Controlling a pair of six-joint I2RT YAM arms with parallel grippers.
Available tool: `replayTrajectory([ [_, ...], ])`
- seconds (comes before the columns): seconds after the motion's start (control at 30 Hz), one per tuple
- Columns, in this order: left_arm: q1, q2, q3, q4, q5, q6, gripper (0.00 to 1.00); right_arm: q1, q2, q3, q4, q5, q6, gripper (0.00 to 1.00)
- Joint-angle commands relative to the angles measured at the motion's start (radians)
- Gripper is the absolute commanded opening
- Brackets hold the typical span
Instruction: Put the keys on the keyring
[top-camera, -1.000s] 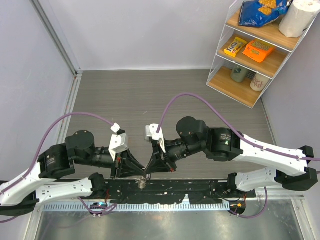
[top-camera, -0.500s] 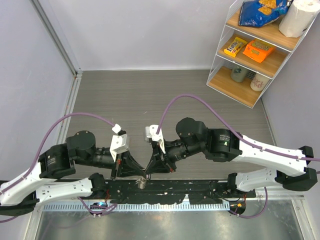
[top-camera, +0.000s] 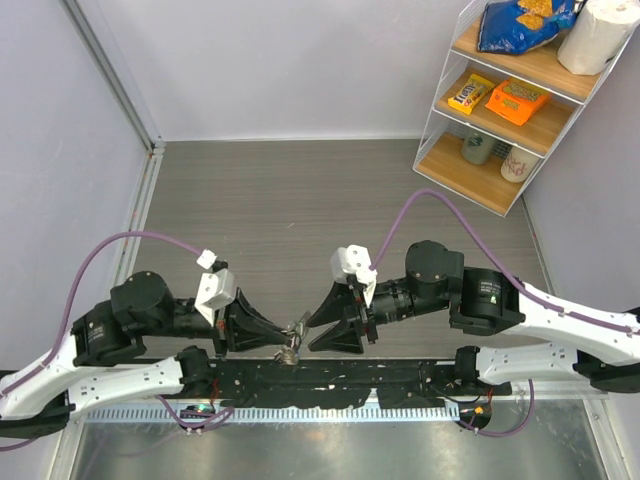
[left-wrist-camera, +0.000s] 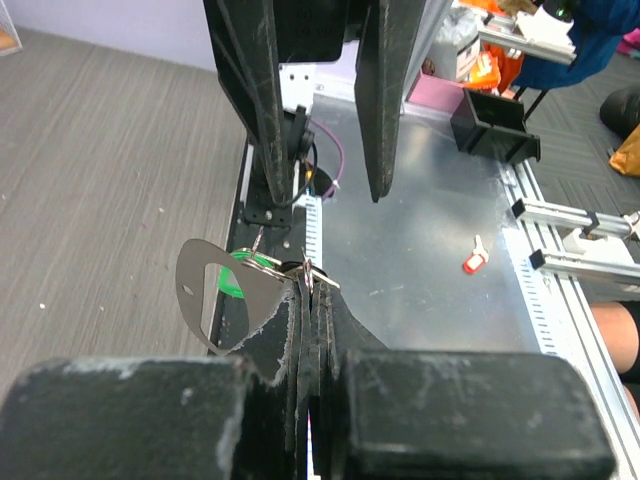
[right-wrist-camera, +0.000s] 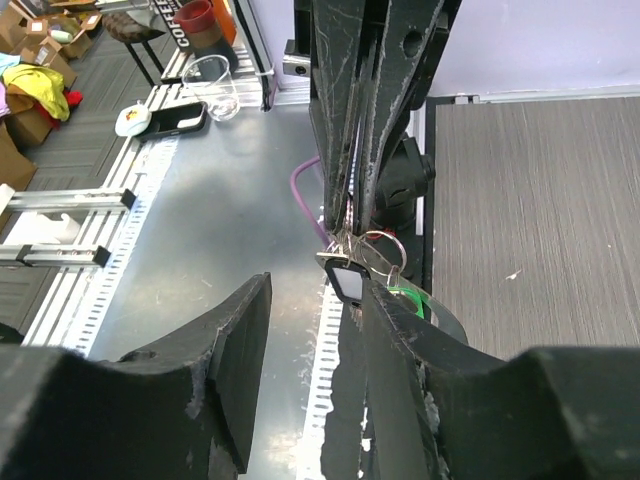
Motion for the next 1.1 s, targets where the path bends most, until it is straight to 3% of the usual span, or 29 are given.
replayTrajectory([
  [0.0, -0.001, -0.032, -0.014, 0.183, 0.007, -0.020, 0.00, 0.007, -0.009, -0.019, 0.089, 0.022, -0.020, 0.47],
  [0.27, -0.001, -0.055, -0.044, 0.282, 0.010, -0.040, 0.00, 0.007, -0.001, -0.002, 0.118, 0.000, -0.025, 0.39],
  [1.07, 0.001, -0.066, -0.080, 0.317, 0.016, -0.048, 0.00, 0.007, 0.025, 0.026, 0.172, 0.005, -0.016, 0.26],
])
